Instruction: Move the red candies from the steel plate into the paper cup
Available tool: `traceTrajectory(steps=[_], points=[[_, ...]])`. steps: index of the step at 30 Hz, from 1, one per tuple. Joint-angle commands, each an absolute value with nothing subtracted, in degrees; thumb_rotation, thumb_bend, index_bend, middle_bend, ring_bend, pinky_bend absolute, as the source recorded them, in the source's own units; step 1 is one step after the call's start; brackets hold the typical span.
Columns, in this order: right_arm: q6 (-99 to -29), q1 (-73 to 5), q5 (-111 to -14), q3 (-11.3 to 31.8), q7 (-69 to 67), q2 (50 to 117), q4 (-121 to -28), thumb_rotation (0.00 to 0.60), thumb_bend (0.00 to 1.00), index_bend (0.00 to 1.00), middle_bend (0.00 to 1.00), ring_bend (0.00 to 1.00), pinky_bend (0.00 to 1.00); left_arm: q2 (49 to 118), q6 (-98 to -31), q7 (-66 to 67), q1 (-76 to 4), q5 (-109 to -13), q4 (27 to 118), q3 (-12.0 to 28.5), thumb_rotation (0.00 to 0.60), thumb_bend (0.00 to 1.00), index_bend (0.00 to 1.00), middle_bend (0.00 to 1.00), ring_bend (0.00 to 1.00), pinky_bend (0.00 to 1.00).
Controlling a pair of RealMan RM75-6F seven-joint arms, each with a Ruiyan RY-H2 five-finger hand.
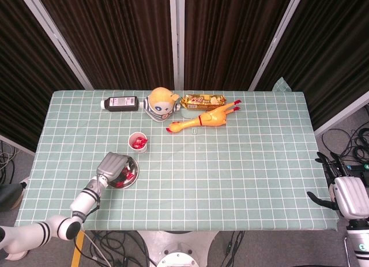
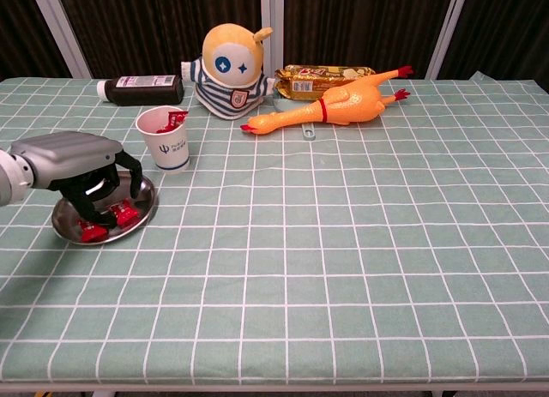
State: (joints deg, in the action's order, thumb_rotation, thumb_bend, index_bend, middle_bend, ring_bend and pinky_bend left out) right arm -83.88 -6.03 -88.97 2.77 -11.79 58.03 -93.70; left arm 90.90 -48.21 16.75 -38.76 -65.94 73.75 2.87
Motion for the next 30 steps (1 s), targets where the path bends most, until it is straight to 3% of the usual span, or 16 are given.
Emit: traceTrajectory(steps=[1,18,30], points=[[-83.9,-6.0,-88.9,2.8,-11.8,58.0,-93.7,0.600,0.08,0.04,0.20,0.01,0.23,91.1,-47.9,16.5,-38.8,-66.1,73.5,2.8,0.600,0.23,0.53,0.89,0.80,0.98],[-83.7,-6.2,-88.9,2.9,-11.6,58.0,-93.9,0.600,0.08,0.04,0.20,0.01,0.23,91.1,-48.8,13.1,-38.0,-67.5,73.0,3.5,0.600,0.34,0.62,0.90,0.80,0.98],[-83.8,-6.2,-89.2,2.9,-12.2,58.1,-93.5,0.600,0.08,0.04,0.20,0.01,0.23,81.6,-55.7,7.9,-36.3,-69.1,82.8,8.5,0.600,0.33,0.62,0.90,0.80,0.98]])
